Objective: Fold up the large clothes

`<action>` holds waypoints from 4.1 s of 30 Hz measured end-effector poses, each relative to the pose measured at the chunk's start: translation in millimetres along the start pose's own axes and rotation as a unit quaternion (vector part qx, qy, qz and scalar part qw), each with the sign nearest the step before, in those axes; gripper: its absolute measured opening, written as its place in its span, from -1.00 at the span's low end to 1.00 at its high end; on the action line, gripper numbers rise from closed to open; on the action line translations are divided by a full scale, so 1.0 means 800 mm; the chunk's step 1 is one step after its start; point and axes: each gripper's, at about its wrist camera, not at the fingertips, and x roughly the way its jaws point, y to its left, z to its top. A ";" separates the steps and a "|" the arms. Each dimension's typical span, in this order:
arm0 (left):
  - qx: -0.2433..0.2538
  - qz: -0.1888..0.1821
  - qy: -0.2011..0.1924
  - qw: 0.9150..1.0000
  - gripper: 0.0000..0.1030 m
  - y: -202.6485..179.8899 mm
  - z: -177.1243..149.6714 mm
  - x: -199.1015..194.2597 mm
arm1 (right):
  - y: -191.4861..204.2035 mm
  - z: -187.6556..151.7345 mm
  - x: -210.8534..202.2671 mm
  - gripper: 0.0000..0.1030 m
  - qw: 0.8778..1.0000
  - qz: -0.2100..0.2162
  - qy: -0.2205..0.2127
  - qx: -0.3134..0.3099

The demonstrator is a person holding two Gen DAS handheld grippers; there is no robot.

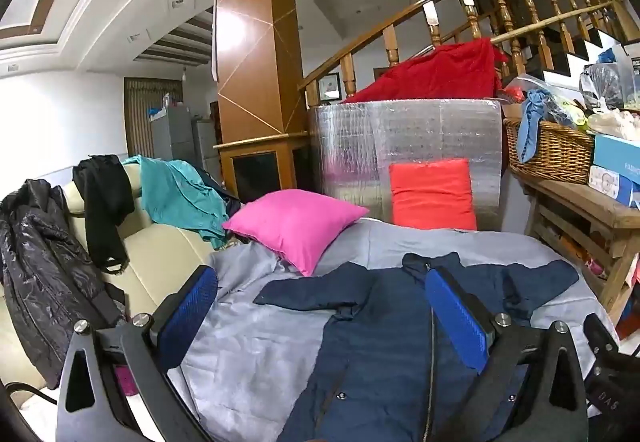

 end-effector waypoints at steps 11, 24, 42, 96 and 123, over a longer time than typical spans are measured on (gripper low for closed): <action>0.006 0.001 0.028 1.000 1.00 -0.011 -0.009 0.019 | -0.003 -0.004 0.016 1.00 1.000 0.003 0.012 0.014; -0.006 0.010 0.027 1.000 1.00 0.000 -0.005 0.020 | 0.000 0.002 0.019 1.00 1.000 -0.001 0.007 0.013; -0.012 0.022 0.036 0.999 1.00 0.009 -0.009 0.027 | 0.003 0.002 0.025 1.00 1.000 0.001 0.011 0.013; -0.015 0.137 0.096 0.986 1.00 0.142 -0.069 0.014 | 0.056 0.071 0.091 1.00 0.998 -0.003 -0.036 0.048; 0.004 0.044 0.182 0.982 1.00 0.032 -0.078 0.203 | -0.067 0.002 0.262 1.00 0.993 -0.034 0.062 0.097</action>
